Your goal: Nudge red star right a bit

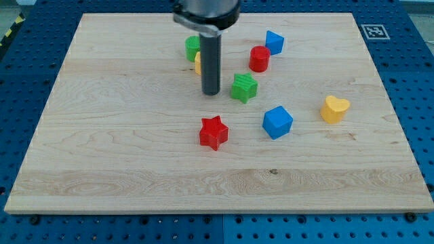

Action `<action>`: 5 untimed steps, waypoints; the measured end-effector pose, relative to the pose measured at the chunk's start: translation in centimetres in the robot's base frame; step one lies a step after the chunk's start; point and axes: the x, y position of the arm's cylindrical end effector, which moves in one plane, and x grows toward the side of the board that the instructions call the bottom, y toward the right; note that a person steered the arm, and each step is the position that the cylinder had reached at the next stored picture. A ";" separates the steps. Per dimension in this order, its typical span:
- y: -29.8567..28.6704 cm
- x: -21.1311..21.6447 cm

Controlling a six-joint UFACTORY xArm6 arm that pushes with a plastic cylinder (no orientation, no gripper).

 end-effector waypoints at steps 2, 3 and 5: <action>-3.8 5.0; -4.0 6.6; -1.0 8.5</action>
